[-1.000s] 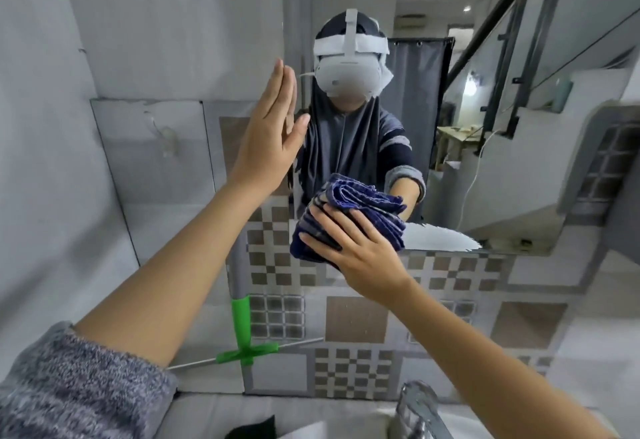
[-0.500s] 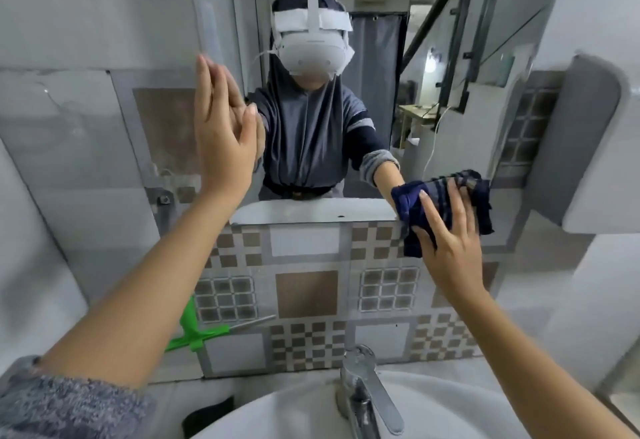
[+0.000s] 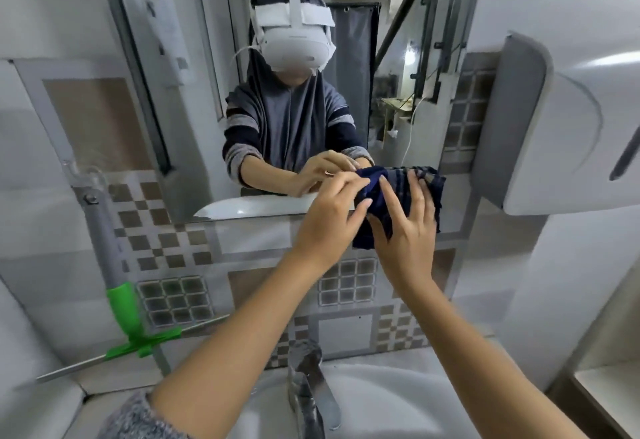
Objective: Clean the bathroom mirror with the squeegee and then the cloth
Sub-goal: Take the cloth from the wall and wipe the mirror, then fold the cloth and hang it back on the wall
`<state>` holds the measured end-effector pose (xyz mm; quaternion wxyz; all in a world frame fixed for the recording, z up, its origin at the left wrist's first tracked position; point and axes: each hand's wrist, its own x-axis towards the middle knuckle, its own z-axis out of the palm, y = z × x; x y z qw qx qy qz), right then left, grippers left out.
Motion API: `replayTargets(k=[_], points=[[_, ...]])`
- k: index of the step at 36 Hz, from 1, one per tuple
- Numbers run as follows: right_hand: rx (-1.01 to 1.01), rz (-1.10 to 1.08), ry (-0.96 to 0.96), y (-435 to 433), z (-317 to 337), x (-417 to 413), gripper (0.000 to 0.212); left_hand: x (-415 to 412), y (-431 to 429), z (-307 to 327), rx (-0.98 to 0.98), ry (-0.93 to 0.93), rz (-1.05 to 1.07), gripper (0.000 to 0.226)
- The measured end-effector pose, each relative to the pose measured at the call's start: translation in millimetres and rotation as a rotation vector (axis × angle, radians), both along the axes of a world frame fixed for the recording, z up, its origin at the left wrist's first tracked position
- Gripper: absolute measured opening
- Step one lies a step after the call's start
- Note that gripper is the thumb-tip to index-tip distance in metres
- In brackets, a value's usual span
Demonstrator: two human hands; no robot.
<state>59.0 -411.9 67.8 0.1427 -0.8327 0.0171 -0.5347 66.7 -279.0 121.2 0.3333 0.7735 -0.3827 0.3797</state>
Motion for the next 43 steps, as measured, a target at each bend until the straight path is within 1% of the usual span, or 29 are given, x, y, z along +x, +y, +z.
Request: replayTargets(k=[4,7,12,20,22,26,29,32,34,37,43], points=[[-0.006,0.024,-0.001,-2.4,-1.0,0.2,0.053,4.1,-12.1,-0.4,-0.057,0.025,0.068,0.03],[-0.006,0.027,0.002,-3.3,-1.8,1.4,0.053,8.9,-13.5,1.0,-0.064,0.02,0.11,0.03],[0.0,0.02,0.012,-4.5,-5.3,2.7,0.052,11.0,-15.8,2.3,-0.068,0.042,0.1,0.024],[0.064,0.088,0.081,2.2,-5.0,-15.4,0.048,5.6,-14.9,10.3,-0.035,0.117,0.063,0.018],[0.113,0.133,0.097,4.1,-4.5,-23.2,0.046,0.4,-13.4,12.6,-0.02,0.121,0.045,0.017],[0.225,0.29,0.14,9.0,-1.5,-44.1,0.041,-14.7,-4.8,15.8,0.034,0.115,-0.012,0.018],[0.313,0.404,0.165,17.0,3.0,-63.2,0.04,-29.5,9.9,15.1,0.068,0.132,-0.067,0.018],[0.341,0.509,0.229,31.2,3.2,-82.5,0.038,-46.8,28.4,14.2,0.07,0.169,-0.098,0.019],[0.352,0.552,0.246,42.8,1.0,-95.5,0.034,-58.9,42.1,11.8,0.05,0.192,-0.1,0.019],[0.393,0.577,0.203,59.3,-2.9,-112.7,0.027,-78.6,63.6,1.1,-0.009,0.225,-0.086,0.02],[0.484,0.63,0.133,86.6,-3.8,-141.7,0.022,-120.4,96.1,-34.9,-0.183,0.283,0.056,0.023]])
